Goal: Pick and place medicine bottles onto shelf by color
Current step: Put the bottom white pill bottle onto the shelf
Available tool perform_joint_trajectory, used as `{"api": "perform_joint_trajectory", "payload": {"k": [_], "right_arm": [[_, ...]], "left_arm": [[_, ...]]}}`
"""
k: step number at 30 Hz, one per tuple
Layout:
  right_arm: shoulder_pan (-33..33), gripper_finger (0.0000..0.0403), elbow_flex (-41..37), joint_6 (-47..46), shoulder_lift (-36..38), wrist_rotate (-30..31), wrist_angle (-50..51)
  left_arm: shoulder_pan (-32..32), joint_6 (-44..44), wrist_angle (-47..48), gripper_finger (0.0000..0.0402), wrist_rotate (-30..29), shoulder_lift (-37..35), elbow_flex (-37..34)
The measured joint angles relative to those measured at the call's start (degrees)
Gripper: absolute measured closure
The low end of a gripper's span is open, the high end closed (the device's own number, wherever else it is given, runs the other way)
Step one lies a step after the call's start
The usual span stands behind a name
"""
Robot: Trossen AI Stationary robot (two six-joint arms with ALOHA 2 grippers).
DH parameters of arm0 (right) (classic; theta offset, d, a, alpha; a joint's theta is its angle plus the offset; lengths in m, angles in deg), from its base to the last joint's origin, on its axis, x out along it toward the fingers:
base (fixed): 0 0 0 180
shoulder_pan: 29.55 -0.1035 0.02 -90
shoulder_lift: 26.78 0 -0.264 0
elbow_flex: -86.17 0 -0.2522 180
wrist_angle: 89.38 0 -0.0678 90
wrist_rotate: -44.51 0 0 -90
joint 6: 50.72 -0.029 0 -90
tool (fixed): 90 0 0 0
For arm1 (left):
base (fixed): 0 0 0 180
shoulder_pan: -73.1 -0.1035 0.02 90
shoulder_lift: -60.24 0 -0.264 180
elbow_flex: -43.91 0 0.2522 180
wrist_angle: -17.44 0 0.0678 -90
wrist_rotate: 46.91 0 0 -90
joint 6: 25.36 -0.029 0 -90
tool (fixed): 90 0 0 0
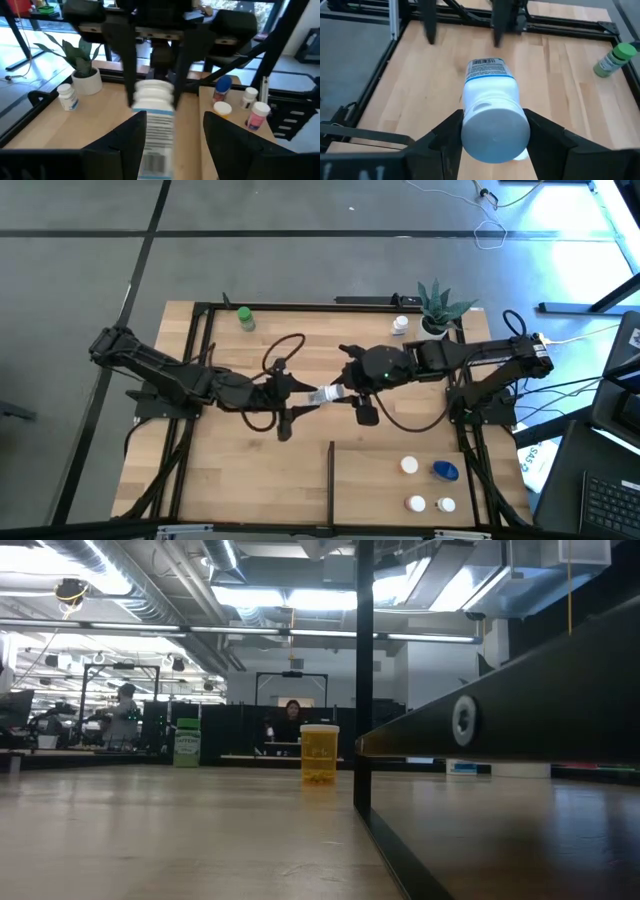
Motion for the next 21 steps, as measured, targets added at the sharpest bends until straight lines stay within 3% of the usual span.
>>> {"api": "perform_joint_trajectory", "payload": {"k": [10,21], "right_arm": [[-0.28,0.0218,-0.01,-3.68,-0.01,-0.15,6.5],[-6.32,0.0218,-0.02,-12.74,2.18,0.55,16.19]], "left_arm": [[0.8,-0.02,3.3,0.0211,-0.31,-3.56,-0.11],[2.42,0.12,5.93,0.0211,-0.4,-4.27,-0.11]]}}
